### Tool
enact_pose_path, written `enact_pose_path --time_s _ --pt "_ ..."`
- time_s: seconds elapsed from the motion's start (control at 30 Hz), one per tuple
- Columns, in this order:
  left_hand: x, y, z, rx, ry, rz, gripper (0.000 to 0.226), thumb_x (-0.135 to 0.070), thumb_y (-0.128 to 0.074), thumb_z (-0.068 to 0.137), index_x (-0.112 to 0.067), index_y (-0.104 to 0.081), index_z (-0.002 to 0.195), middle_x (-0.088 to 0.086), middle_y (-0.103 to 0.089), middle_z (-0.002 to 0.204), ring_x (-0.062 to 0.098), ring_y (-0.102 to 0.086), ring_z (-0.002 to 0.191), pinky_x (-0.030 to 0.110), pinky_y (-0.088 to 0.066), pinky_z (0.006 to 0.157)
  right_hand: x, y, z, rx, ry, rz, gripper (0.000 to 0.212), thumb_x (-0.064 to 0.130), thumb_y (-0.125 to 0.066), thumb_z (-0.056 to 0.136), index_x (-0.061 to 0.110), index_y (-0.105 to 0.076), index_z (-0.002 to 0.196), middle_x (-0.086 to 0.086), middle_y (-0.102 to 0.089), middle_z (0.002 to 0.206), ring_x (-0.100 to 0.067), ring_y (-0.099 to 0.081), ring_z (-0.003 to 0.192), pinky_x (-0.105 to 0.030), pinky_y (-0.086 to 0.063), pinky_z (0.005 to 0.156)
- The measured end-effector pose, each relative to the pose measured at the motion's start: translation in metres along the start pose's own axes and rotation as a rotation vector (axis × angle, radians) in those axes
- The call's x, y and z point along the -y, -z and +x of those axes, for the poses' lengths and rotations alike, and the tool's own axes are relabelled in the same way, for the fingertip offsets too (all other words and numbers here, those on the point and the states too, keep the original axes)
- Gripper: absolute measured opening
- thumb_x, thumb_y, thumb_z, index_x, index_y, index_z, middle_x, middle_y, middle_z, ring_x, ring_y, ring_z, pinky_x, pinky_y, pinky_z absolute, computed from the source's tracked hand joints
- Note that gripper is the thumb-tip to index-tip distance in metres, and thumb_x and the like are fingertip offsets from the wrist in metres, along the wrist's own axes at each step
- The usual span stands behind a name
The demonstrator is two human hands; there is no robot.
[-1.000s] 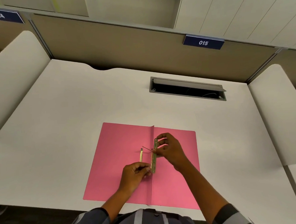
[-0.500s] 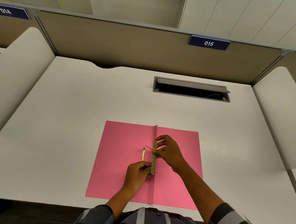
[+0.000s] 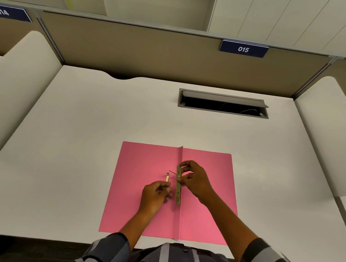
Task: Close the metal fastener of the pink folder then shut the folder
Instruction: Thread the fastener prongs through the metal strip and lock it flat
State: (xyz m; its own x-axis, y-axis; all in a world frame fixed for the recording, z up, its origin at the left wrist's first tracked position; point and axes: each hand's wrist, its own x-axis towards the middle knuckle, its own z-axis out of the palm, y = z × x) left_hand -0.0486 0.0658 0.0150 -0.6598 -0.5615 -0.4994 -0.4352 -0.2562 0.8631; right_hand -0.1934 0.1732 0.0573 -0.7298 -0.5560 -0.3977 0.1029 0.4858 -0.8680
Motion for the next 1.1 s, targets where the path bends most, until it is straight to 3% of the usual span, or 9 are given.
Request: enact_pose_path --time_s 0.1,0.23,0.37,0.5,0.67,0.87,1.0,1.1 --pt "-0.013 0.001 0.011 -0.039 -0.002 -0.018 0.03 0.001 -0.067 0.098 -0.006 -0.071 0.127 0.02 -0.08 0.103 0.034 -0.077 0.083 0.039 -0.065 0.07 -0.002 -0.001 0.0 0.0 0.022 -0.016 0.047 -0.011 -0.076 0.083 0.019 -0.064 0.117 -0.004 -0.069 0.106 -0.028 -0.073 0.073 -0.047 -0.067 0.076" --pt "-0.028 -0.004 0.021 -0.029 0.02 -0.064 0.04 0.006 -0.064 0.099 -0.011 -0.069 0.134 0.011 -0.08 0.112 0.02 -0.077 0.078 0.027 -0.065 0.065 -0.002 -0.003 -0.002 -0.008 0.042 -0.02 0.047 -0.011 -0.076 0.082 0.02 -0.065 0.114 -0.002 -0.068 0.106 -0.02 -0.068 0.068 -0.045 -0.067 0.073" --pt "-0.033 -0.01 0.023 -0.018 0.015 -0.066 0.034 0.004 -0.064 0.099 -0.015 -0.076 0.124 0.004 -0.083 0.11 0.017 -0.082 0.09 0.036 -0.067 0.088 0.0 -0.003 -0.003 -0.002 0.065 -0.023 0.047 -0.009 -0.077 0.082 0.023 -0.065 0.114 0.001 -0.068 0.107 -0.017 -0.068 0.067 -0.037 -0.067 0.069" --pt "-0.034 -0.013 0.02 -0.004 0.012 -0.069 0.042 0.003 -0.069 0.096 -0.037 -0.08 0.098 -0.018 -0.083 0.088 0.008 -0.081 0.089 0.031 -0.063 0.091 -0.001 -0.001 -0.004 0.007 0.08 -0.028 0.048 -0.009 -0.077 0.082 0.024 -0.064 0.115 0.003 -0.068 0.109 -0.018 -0.069 0.069 -0.04 -0.068 0.072" --pt "-0.031 -0.015 0.018 0.015 0.008 -0.072 0.043 0.004 -0.069 0.095 -0.037 -0.081 0.1 -0.021 -0.083 0.088 0.008 -0.079 0.093 0.033 -0.063 0.094 -0.001 0.0 -0.006 0.011 0.084 -0.031 0.05 -0.01 -0.076 0.081 0.025 -0.064 0.115 0.005 -0.068 0.109 -0.017 -0.069 0.069 -0.043 -0.068 0.073" --pt "-0.034 -0.016 0.019 0.04 0.01 -0.089 0.055 0.004 -0.069 0.095 -0.047 -0.083 0.081 -0.017 -0.084 0.091 0.014 -0.078 0.099 0.028 -0.062 0.089 -0.001 0.001 -0.006 0.005 0.082 -0.033 0.05 -0.009 -0.077 0.081 0.024 -0.064 0.116 0.004 -0.067 0.109 -0.018 -0.07 0.069 -0.044 -0.068 0.073" --pt "-0.038 -0.018 0.018 0.086 0.024 -0.13 0.056 0.007 -0.068 0.095 -0.045 -0.085 0.082 -0.013 -0.085 0.095 0.008 -0.08 0.092 0.02 -0.064 0.08 0.0 0.001 -0.006 -0.012 0.072 -0.045 0.05 -0.01 -0.076 0.081 0.023 -0.064 0.117 0.002 -0.067 0.11 -0.03 -0.073 0.074 -0.043 -0.068 0.073" --pt "-0.038 -0.018 0.018 0.109 0.048 -0.141 0.055 0.009 -0.068 0.093 -0.041 -0.086 0.082 -0.012 -0.085 0.094 0.004 -0.08 0.089 0.015 -0.061 0.073 -0.002 0.001 -0.005 -0.021 0.069 -0.054 0.05 -0.011 -0.076 0.081 0.023 -0.064 0.116 0.002 -0.068 0.109 -0.02 -0.07 0.068 -0.04 -0.068 0.072"
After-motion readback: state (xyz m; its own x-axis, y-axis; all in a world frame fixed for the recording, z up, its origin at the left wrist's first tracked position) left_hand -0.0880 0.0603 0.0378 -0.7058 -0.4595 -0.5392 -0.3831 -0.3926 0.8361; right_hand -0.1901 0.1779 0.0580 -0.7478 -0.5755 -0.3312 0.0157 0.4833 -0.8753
